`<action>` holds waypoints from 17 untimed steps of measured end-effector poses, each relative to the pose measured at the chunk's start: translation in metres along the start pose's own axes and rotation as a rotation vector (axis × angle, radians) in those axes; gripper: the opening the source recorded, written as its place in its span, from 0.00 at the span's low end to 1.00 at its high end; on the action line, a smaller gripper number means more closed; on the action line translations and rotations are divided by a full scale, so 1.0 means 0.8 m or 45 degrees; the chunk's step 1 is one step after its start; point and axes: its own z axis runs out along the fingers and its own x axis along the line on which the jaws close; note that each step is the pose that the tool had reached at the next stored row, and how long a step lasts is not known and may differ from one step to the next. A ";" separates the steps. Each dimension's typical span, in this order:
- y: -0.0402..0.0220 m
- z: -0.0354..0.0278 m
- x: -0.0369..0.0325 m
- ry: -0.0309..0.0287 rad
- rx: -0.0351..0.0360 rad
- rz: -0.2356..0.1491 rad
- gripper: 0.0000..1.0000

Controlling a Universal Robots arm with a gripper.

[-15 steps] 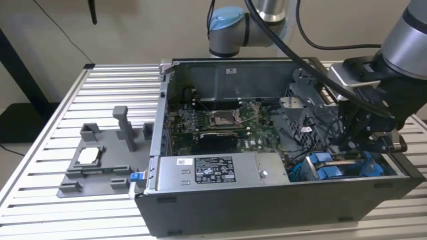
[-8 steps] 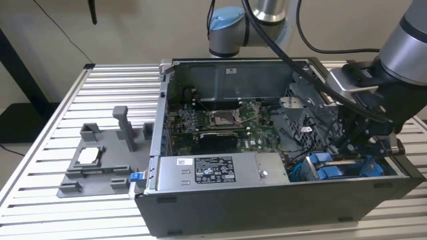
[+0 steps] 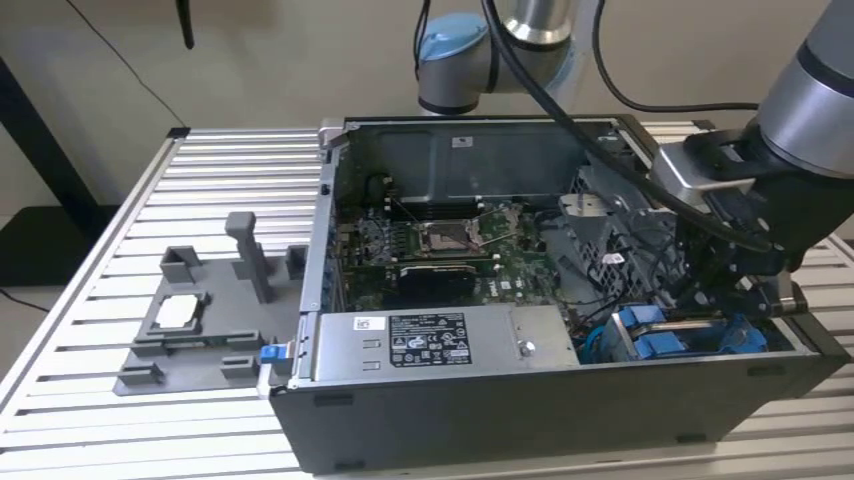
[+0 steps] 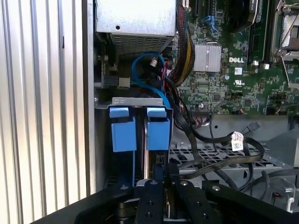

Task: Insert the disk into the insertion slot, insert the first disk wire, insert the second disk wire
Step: 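Insert the second disk wire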

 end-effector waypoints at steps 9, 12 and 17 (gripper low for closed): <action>-0.0002 0.0058 0.0007 0.0005 0.0008 0.006 0.16; 0.0000 0.0079 0.0010 0.0018 0.0012 0.010 0.16; 0.0001 0.0101 0.0013 0.0003 0.0002 0.016 0.17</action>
